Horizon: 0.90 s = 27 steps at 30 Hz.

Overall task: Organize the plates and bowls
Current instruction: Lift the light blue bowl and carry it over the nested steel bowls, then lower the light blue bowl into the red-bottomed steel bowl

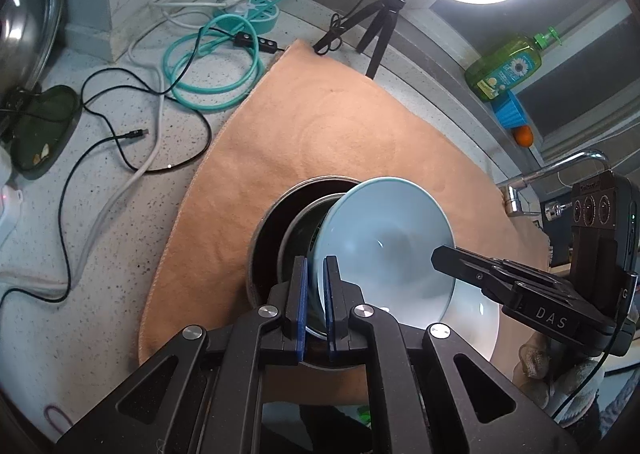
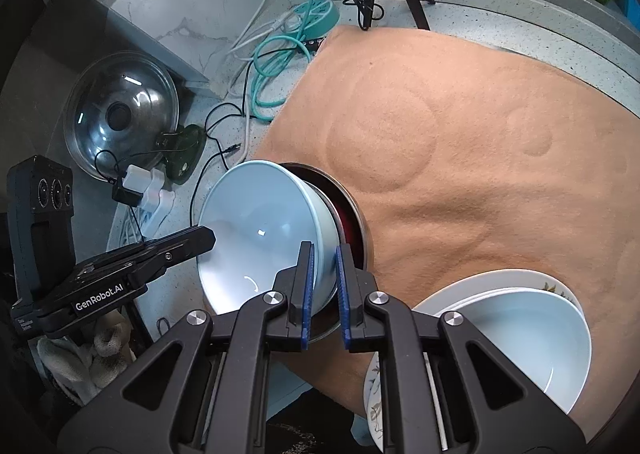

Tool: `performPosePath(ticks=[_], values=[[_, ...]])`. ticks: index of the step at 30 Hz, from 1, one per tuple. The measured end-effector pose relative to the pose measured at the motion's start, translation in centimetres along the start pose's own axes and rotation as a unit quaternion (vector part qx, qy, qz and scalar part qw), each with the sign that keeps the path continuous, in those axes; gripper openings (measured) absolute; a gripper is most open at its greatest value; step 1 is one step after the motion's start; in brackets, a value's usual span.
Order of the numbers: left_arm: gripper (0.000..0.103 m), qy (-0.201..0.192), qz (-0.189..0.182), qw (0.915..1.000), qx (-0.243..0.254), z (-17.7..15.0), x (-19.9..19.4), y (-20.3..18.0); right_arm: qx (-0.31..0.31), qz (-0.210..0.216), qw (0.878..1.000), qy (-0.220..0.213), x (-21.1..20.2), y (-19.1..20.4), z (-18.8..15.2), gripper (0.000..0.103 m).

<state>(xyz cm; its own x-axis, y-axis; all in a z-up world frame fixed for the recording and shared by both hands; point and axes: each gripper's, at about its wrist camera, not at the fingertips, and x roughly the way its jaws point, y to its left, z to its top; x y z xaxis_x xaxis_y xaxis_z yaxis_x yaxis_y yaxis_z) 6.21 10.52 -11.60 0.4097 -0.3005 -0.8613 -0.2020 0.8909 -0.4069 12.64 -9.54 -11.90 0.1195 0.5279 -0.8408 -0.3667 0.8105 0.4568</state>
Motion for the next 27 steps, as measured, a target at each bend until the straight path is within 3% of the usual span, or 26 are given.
performPosePath(ticks=[15,27], values=[[0.006,0.020,0.000,0.9997,-0.015,-0.5,1.2,1.2,-0.015,-0.021,0.999,0.023,2.5,0.5,0.1,0.011],[0.006,0.013,-0.002,0.9998,-0.018,-0.8,1.0,1.1,-0.031,-0.030,0.999,0.018,2.4,0.6,-0.1,0.011]])
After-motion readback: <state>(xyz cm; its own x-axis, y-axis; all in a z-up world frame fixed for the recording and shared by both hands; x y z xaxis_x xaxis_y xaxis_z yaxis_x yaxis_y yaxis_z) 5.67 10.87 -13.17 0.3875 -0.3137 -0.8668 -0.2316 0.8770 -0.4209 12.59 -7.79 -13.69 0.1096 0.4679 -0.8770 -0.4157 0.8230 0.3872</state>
